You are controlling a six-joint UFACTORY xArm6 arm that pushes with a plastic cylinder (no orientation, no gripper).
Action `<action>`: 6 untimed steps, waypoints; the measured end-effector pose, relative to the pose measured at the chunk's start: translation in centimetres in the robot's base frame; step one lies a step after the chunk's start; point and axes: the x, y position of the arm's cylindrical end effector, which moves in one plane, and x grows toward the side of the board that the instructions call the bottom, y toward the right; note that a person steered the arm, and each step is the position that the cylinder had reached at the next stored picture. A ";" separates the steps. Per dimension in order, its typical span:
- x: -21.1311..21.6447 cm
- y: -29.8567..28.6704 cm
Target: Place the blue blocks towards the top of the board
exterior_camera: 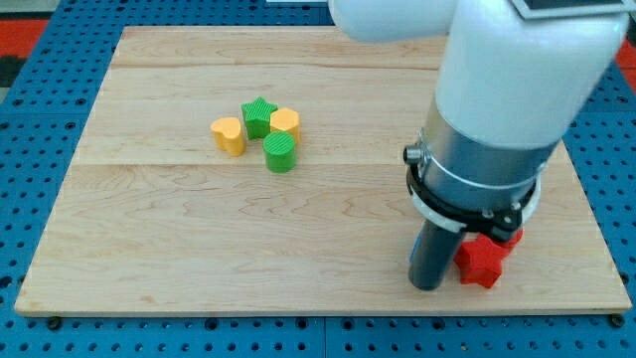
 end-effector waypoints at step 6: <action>-13.4 7.5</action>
